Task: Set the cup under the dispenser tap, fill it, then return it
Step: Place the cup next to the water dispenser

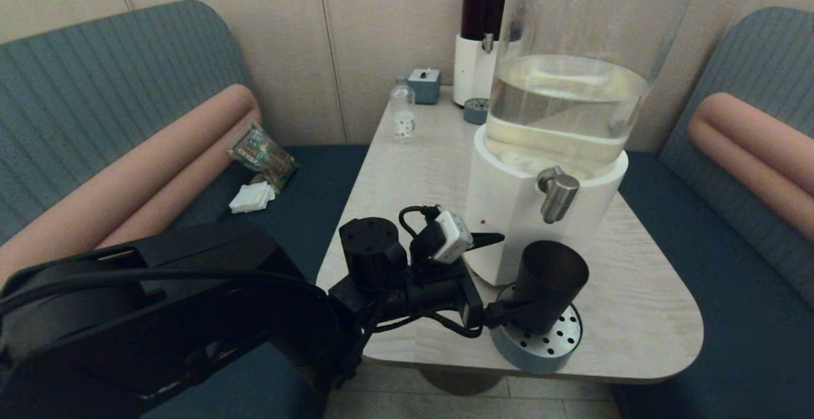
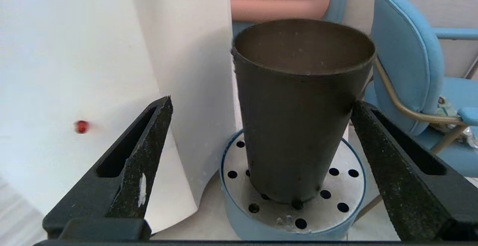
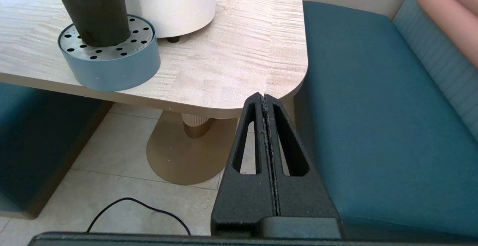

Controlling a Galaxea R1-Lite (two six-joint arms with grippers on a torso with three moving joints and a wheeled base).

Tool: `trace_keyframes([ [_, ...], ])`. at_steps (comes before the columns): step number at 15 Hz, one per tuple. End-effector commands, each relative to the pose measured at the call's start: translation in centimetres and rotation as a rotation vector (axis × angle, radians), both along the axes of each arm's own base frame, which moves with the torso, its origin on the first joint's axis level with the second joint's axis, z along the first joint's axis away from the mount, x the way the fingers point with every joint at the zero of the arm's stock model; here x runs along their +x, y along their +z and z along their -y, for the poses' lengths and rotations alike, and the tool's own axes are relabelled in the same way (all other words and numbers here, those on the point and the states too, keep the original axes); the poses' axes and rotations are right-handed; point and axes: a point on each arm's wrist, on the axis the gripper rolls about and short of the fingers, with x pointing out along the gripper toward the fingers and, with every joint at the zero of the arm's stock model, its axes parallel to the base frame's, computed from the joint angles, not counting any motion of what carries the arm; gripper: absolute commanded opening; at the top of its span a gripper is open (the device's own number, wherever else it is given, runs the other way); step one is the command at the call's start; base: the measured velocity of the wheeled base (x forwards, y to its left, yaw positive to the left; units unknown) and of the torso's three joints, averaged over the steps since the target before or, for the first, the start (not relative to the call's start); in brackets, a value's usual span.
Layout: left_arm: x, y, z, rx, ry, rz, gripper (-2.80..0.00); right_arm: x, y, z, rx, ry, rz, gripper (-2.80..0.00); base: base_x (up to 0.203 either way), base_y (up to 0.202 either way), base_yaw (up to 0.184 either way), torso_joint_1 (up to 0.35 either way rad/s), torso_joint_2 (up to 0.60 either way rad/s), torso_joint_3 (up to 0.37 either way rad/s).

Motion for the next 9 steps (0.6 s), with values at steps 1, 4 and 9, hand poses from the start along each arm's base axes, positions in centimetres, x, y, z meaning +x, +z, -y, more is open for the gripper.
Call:
trace_keyframes([
  [1, 0.4, -0.8, 0.4, 0.002, -0.004, -0.003, 0.00, 0.1, -0.3, 0.0, -0.001, 0.001, -0.013, -2.80, 0.000, 0.000, 0.000, 0.000, 0.00, 0.000],
  [4, 0.5, -1.1, 1.1, 0.000, -0.015, -0.001, 0.00, 0.1, -0.3, 0.0, -0.001, 0.001, -0.012, -2.80, 0.000, 0.000, 0.000, 0.000, 0.00, 0.000],
  [9, 0.4, -1.5, 1.9, -0.002, -0.033, 0.001, 0.00, 0.1, -0.3, 0.0, -0.001, 0.000, -0.012, -2.80, 0.000, 0.000, 0.000, 0.000, 0.00, 0.000],
])
